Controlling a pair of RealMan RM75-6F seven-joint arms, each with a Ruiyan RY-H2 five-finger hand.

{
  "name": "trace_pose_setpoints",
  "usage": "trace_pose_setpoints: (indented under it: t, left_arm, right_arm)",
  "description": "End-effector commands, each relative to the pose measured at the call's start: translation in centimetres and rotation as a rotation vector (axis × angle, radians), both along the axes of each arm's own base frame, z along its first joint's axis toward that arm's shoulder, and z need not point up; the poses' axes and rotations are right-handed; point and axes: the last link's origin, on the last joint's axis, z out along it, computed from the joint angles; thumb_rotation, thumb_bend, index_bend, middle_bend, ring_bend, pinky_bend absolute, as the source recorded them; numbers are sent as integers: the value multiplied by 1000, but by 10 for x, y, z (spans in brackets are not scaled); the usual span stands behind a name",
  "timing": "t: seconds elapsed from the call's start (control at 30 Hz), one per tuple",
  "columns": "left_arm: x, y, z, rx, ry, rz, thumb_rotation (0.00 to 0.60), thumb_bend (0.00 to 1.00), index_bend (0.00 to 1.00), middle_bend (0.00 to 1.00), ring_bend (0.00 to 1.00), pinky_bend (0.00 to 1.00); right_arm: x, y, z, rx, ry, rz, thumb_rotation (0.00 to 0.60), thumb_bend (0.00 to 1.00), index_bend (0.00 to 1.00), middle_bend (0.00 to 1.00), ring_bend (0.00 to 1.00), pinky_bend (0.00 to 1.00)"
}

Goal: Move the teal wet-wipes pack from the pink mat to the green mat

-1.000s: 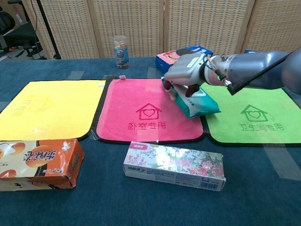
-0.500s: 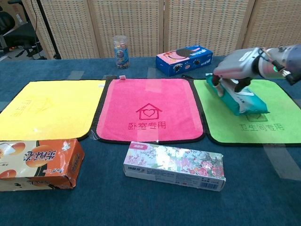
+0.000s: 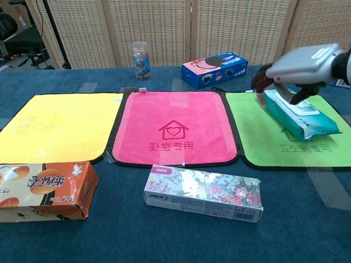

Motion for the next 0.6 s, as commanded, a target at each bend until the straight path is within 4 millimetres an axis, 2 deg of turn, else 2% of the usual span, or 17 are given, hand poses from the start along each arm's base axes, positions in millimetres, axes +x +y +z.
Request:
trace_pose_setpoints:
  t: [0.03,0.1,0.13,0.17,0.23,0.27,0.4,0.6]
  left_arm:
    - [0,-1,0,-4,1,-5,600,8,0,0,0,0]
    - [-1,-1,1,-6,5,-13,600,7,0,0,0,0]
    - [-1,0,1,-5,9,-21,600,6,0,0,0,0]
    - [-1,0,1,-4,12,-30,600,4,0,0,0,0]
    - [-3,2,3,2,17,-47,600,1,0,0,0,0]
    - [-5,3,3,10,21,-58,600,0,0,0,0,0]
    - [-8,4,2,11,15,-77,600,0,0,0,0,0]
    - [-11,0,1,10,27,-96,600,0,0,0,0,0]
  right_arm:
    - [20,19,51,-74,-250,147,600,873,161,62,17,149]
    - [14,26,70,-122,-285,180,600,513,67,17,1,104]
    - [9,30,80,-154,-301,182,600,284,28,2,0,68]
    - [4,35,85,-167,-316,185,600,131,8,0,0,34]
    - [-8,45,94,-195,-367,163,600,21,0,0,0,4]
    - [-24,57,101,-220,-424,121,600,0,0,0,0,0]
    - [-62,81,112,-287,-487,42,600,0,0,0,0,0]
    - [-115,120,113,-370,-519,-68,600,0,0,0,0,0]
